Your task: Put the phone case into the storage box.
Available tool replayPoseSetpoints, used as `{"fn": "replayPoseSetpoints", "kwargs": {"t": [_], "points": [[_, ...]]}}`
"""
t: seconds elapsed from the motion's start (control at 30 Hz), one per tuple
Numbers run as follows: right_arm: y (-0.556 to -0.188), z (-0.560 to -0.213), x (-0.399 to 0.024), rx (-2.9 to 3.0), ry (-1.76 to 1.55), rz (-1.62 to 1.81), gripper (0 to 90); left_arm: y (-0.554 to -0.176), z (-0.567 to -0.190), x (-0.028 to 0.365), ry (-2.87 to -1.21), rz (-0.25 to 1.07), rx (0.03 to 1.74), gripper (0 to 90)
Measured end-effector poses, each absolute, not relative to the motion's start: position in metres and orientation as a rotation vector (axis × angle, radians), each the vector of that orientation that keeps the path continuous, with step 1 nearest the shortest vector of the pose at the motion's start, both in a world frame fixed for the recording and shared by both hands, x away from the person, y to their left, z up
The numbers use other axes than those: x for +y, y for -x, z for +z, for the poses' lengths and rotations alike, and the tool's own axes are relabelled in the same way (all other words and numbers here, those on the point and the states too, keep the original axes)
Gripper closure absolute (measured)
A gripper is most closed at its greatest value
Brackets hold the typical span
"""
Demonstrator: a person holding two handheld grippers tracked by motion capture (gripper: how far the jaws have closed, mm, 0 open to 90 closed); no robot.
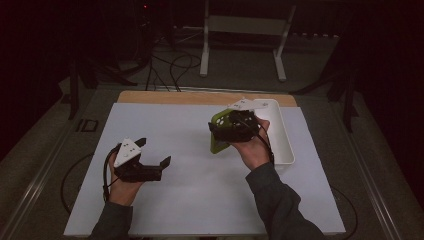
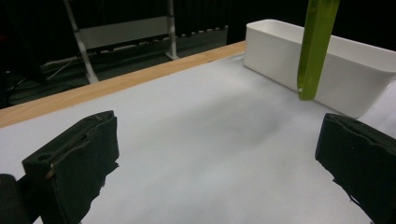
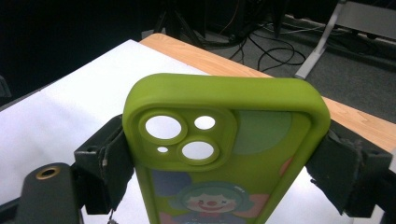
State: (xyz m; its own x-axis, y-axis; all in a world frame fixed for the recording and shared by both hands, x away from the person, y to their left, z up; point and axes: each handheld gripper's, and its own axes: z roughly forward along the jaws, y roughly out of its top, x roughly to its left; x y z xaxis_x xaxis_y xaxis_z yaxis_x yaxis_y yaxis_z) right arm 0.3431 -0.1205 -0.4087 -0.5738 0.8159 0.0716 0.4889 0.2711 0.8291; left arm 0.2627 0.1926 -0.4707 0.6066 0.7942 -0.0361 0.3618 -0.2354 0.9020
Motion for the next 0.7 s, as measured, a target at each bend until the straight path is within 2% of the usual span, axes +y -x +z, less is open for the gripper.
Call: {"fn": "replayPoseSetpoints", "kwargs": {"t": [0.7], "points": [[-0.348, -0.412, -0.127, 2.156, -1.222, 1.201, 15.2, -0.257, -0.475, 0.209, -1.826, 0.557, 0.942, 0.0]]}}
